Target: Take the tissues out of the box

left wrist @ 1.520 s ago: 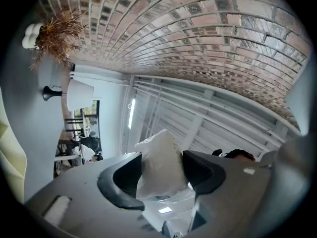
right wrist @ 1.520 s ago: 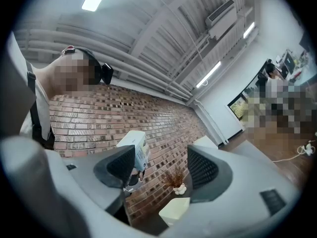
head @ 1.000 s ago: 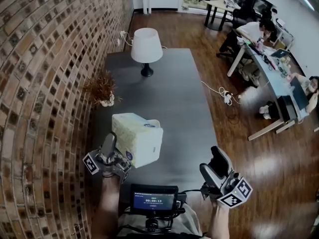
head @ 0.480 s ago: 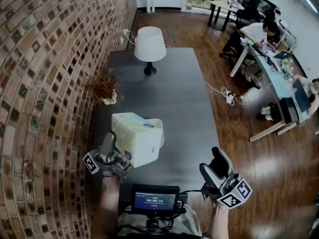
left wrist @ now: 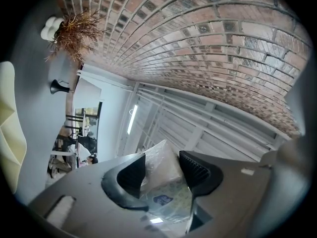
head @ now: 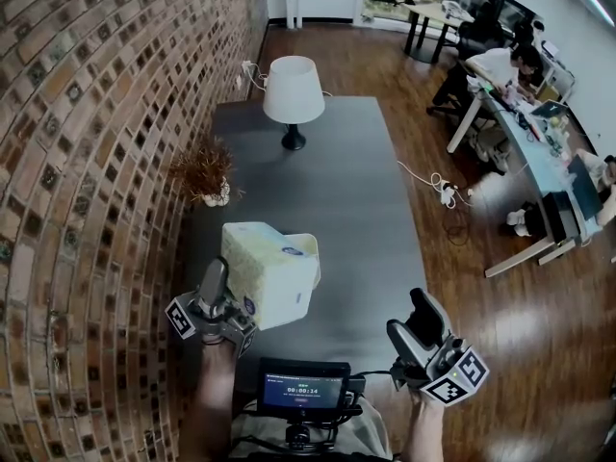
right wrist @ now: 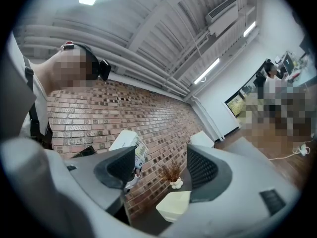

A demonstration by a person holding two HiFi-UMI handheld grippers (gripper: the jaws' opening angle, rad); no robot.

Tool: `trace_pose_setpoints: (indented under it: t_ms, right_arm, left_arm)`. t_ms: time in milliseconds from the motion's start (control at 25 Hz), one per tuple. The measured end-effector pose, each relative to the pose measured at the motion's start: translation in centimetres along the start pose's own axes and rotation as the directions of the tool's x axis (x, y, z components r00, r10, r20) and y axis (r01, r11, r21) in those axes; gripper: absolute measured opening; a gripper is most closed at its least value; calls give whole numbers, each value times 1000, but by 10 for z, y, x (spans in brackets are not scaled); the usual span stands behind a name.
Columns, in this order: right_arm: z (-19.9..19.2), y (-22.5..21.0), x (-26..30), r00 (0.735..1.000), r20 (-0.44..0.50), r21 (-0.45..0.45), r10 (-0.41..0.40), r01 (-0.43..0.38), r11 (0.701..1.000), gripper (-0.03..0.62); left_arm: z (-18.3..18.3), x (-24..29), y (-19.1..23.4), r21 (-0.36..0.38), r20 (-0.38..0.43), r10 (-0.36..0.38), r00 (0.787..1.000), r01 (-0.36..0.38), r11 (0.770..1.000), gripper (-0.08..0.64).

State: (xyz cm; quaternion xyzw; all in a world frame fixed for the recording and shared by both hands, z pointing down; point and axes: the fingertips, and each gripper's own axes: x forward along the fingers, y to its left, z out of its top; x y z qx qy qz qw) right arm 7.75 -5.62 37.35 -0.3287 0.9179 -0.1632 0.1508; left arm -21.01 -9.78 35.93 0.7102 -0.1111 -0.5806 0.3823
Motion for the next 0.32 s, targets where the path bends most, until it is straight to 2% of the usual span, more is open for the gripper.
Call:
trace_pose_setpoints:
  t_ms: [320]
  right_arm:
    - [-1,0,-2,1000,-4,-2,-2,2,1000,327]
  left_arm:
    - [0,-1,0,-12,14,-8,1000,9,1000,204]
